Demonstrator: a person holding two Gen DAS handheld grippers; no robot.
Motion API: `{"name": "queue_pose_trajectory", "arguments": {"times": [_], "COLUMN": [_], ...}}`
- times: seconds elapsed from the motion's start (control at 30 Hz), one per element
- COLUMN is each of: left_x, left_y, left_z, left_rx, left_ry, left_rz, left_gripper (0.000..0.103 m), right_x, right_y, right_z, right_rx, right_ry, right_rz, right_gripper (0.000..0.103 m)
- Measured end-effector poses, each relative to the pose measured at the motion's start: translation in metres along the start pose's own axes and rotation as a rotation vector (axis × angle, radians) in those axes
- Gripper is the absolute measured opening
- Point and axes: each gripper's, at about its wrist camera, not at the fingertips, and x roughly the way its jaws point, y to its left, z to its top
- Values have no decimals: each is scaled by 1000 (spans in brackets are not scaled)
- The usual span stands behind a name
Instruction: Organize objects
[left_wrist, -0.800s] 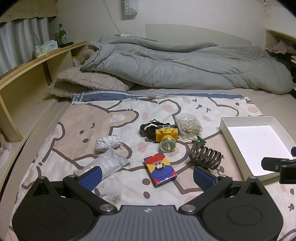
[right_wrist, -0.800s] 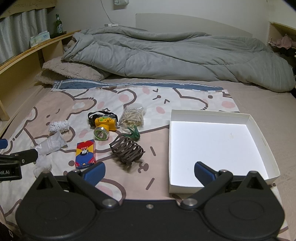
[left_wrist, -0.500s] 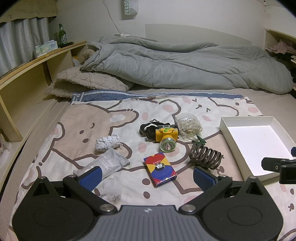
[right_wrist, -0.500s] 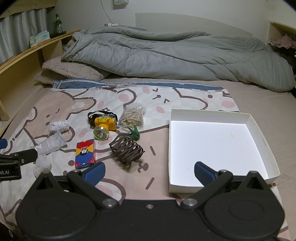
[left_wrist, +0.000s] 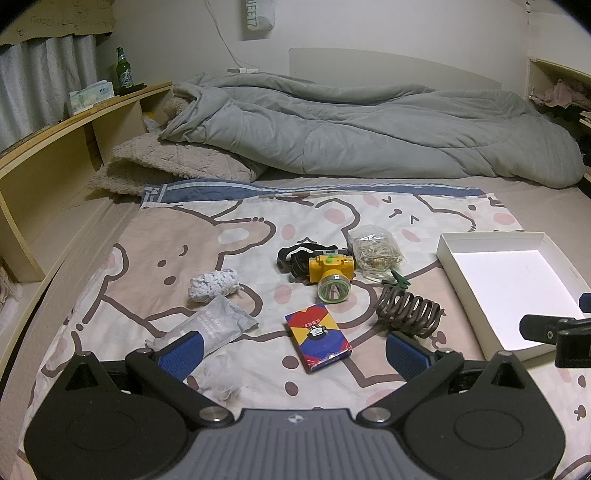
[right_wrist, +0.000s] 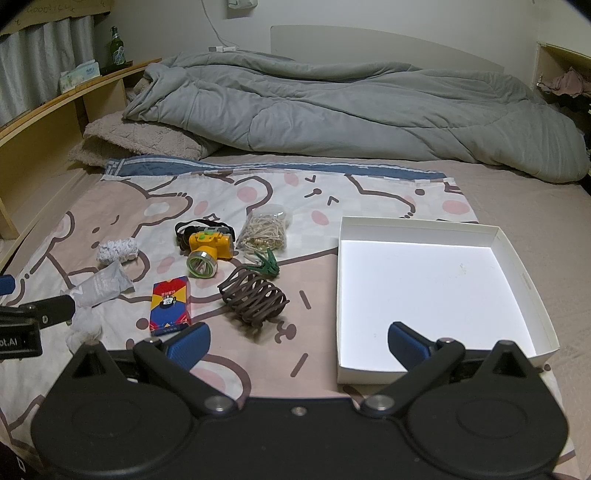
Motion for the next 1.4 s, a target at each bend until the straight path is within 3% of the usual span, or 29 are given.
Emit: {"name": "queue_pose_trajectory", "arguments": {"times": [1.4], "left_x": [0], "left_y": [0], "left_z": [0], "left_rx": [-1], "left_ry": [1], "left_rz": [-4], "left_gripper": [103], "right_x": [1], "right_y": [-1], "right_z": [-2], "right_rx": [-2], "right_ry": [4], "right_rz": [-2], "right_gripper": [103]}}
